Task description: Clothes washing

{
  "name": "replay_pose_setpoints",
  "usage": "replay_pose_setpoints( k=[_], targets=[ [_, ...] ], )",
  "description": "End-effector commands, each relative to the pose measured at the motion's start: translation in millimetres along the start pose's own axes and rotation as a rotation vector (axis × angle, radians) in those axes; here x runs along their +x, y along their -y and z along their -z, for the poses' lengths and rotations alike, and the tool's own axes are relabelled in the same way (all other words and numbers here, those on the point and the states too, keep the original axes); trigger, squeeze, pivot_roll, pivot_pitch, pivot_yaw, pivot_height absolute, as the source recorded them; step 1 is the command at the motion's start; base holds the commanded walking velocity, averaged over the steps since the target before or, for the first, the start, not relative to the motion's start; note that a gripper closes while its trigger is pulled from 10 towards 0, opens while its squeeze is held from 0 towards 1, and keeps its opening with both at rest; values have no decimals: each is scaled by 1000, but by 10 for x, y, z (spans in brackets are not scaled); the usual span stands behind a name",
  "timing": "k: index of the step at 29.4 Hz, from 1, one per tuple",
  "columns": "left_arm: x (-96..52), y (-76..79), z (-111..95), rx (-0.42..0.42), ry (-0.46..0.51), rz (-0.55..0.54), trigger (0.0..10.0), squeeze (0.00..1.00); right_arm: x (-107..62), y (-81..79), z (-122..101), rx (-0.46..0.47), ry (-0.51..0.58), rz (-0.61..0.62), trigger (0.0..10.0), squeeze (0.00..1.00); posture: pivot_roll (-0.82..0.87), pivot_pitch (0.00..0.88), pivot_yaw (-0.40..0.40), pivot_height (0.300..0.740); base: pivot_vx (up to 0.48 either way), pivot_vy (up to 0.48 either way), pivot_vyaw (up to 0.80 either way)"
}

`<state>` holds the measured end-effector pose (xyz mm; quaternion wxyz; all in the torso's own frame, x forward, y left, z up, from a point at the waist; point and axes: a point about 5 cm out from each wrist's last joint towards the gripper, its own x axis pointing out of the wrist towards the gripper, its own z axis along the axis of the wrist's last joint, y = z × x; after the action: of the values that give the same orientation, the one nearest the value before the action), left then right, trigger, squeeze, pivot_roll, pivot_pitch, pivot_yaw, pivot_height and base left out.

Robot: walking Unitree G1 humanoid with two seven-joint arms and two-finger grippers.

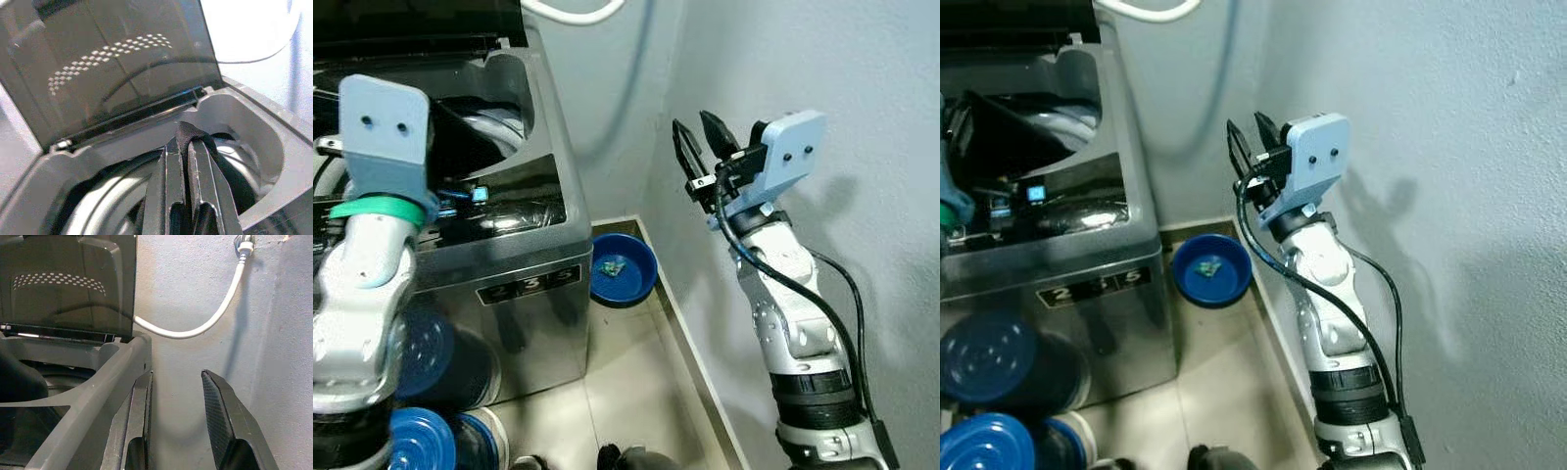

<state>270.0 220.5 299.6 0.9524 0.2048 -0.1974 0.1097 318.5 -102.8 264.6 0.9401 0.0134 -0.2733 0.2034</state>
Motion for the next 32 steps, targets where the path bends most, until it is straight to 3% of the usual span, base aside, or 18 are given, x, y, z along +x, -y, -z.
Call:
replay_pose_setpoints(
  k=[1, 3, 4, 6, 9, 14, 15, 16, 19, 26, 28, 29, 30, 32],
  targets=[
    [-43, -65, -85, 18, 34, -12, 10000, 0, -7, 17, -6, -9, 4, 2, 10000, 0, 35, 108, 20, 740, 0, 0, 0],
    [-35, -88, -85, 46, 41, 0, 10000, 0, -1, 18, -4, -8, 3, 1, 10000, 0, 46, 109, 12, 740, 0, 0, 0],
    [-4, -112, -84, 114, 63, 19, 10000, 0, 5, 10, 2, -6, 2, -1, 10000, 0, 47, 109, 9, 740, 0, 0, 0],
    [19, -127, -83, 164, 78, 34, 10000, 0, 10, 6, 6, -4, 1, -2, 10000, 0, 48, 108, 6, 740, 0, 0, 0],
    [189, -225, -186, 283, 151, 11, 10000, 0, 13, 6, 16, -3, -4, -4, 10000, 0, 45, 108, -5, 740, 0, 0, 0],
    [320, -402, -340, 368, 192, 21, 10000, 0, -5, 45, 11, -13, -11, -3, 10000, 0, 51, 108, -18, 740, 0, 0, 0],
    [320, -402, -340, 368, 192, 21, 10000, 0, -5, 45, 11, -13, -11, -3, 10000, 0, 51, 108, -18, 740, 0, 0, 0],
    [319, -438, -335, 392, 177, 112, 10000, 0, -16, 82, 11, -19, -17, -2, 10000, 0, 63, 110, -21, 740, 0, 0, 0],
    [253, -417, -240, 444, 140, 244, 10000, 0, -29, 95, 22, -20, -25, -10, 10000, 0, 79, 120, -13, 740, 0, 0, 0],
    [219, -436, -150, 471, 109, 303, 10000, 0, -44, 81, 33, -18, -30, -13, 10000, 0, 86, 124, -13, 740, 0, 0, 0],
    [194, -569, 11, 591, 61, 317, 10000, 0, -71, 69, 51, -14, -39, -13, 10000, 0, 85, 126, -21, 740, 0, 0, 0],
    [194, -569, 11, 591, 61, 317, 10000, 0, -71, 69, 51, -14, -39, -13, 10000, 0, 85, 126, -21, 740, 0, 0, 0],
    [159, -620, 112, 687, 53, 338, 10000, 0, -79, 69, 58, -14, -44, -14, 10000, 0, 86, 126, -24, 740, 0, 0, 0],
    [148, -619, 136, 714, 59, 347, 10000, 0, -77, 71, 59, -14, -44, -15, 10000, 0, 86, 126, -24, 740, 0, 0, 0]
  ],
)
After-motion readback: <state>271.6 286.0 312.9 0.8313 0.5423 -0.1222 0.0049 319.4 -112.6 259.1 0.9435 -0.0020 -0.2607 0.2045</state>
